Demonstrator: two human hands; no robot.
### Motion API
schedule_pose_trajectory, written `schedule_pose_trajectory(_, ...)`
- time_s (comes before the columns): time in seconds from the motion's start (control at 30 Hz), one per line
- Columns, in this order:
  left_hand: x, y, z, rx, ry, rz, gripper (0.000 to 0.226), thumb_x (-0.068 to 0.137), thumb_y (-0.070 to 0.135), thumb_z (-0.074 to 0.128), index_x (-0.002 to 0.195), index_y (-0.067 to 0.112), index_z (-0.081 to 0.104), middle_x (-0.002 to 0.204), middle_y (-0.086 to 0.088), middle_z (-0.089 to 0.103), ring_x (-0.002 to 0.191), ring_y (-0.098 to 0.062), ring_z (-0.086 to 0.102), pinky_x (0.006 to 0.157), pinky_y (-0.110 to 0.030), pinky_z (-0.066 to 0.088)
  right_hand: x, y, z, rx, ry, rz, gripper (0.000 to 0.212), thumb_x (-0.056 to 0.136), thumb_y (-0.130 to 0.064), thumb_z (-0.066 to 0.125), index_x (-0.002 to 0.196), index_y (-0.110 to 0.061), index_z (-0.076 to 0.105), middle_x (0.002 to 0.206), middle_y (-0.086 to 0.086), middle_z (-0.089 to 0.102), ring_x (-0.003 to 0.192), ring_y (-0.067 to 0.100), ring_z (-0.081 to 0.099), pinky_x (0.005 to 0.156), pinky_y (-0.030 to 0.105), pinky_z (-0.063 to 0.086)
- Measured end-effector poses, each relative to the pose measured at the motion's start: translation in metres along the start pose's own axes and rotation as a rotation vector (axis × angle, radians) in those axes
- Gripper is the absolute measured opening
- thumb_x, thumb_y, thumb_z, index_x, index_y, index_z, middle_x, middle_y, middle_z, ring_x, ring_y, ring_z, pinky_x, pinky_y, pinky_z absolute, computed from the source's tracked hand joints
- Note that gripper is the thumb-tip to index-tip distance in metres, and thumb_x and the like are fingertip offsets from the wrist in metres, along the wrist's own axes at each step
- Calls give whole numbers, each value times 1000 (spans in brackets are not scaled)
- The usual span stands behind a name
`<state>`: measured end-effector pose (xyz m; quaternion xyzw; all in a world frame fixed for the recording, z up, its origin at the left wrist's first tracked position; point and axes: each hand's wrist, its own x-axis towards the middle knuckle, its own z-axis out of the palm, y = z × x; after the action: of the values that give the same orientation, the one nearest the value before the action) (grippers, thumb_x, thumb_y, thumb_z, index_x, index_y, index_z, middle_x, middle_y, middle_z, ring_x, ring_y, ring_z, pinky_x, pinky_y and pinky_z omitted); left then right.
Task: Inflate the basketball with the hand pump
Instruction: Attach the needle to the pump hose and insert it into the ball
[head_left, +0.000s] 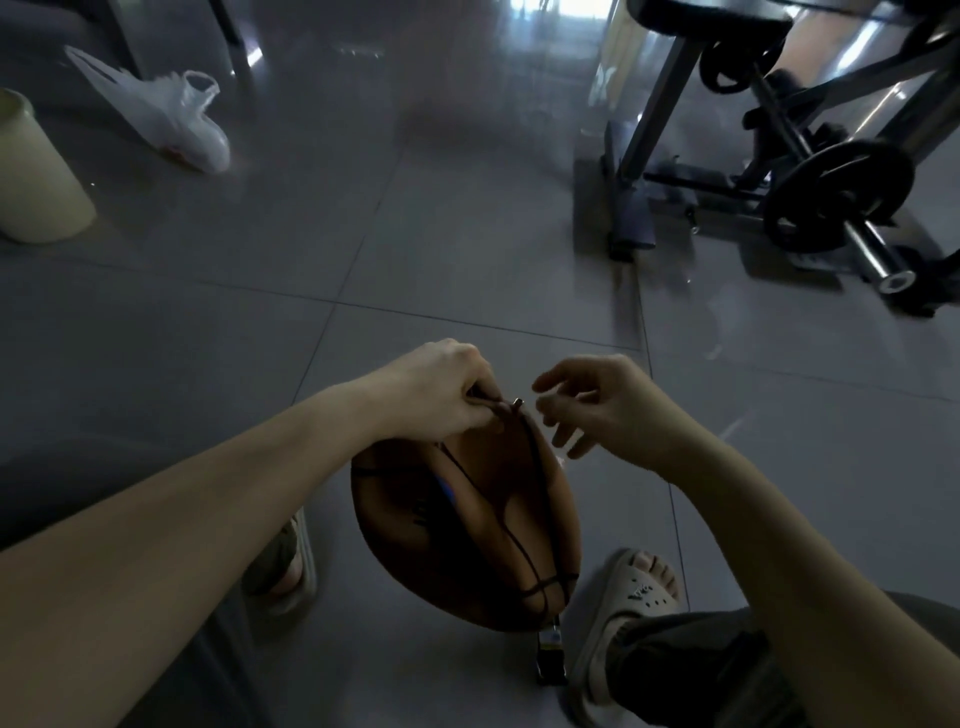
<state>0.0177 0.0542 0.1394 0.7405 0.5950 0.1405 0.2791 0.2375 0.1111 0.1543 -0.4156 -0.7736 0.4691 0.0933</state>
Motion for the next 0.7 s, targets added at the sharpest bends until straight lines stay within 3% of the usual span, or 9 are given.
schedule_pose_trajectory(0.1, 1, -4, -3, -26, -74, -17, 10, 88, 36, 75, 79, 40, 75, 75, 19, 61, 74, -2, 60, 65, -23, 43, 1, 4, 21, -289, 46, -143, 16, 94, -23, 67, 110, -19, 70, 85, -9, 67, 70, 8, 68, 64, 30, 61)
schedule_pose_trajectory(0.17, 0, -6, -3, -7, -113, -21, 5, 87, 36, 76, 82, 36, 77, 78, 17, 62, 76, -5, 60, 69, -31, 50, 2, 6, 32, -425, 79, -220, 14, 94, -24, 66, 108, -20, 69, 85, -12, 64, 71, 3, 63, 67, 28, 58)
schedule_pose_trajectory(0.37, -4, -10, 1, 68, -175, 6, 9, 86, 40, 75, 94, 34, 78, 93, 16, 63, 89, -5, 60, 84, -38, 55, 7, 9, 37, -410, -51, -231, 4, 98, -18, 60, 98, -20, 63, 86, -7, 65, 66, 7, 68, 62, 27, 60)
schedule_pose_trajectory(0.57, 1, -22, 4, 92, -243, 2, 17, 83, 41, 74, 99, 36, 78, 96, 17, 70, 90, -6, 65, 81, -39, 58, 9, 4, 45, -712, -124, -333, 16, 104, -29, 43, 88, -26, 41, 78, -9, 45, 61, 10, 45, 54, 22, 30)
schedule_pose_trajectory(0.7, 5, -27, 16, 163, -269, 21, 10, 79, 41, 71, 87, 35, 74, 90, 14, 68, 85, -9, 64, 79, -41, 57, 14, 20, 60, -651, -198, -293, 15, 104, -29, 41, 91, -22, 45, 85, -2, 53, 69, 18, 52, 63, 33, 42)
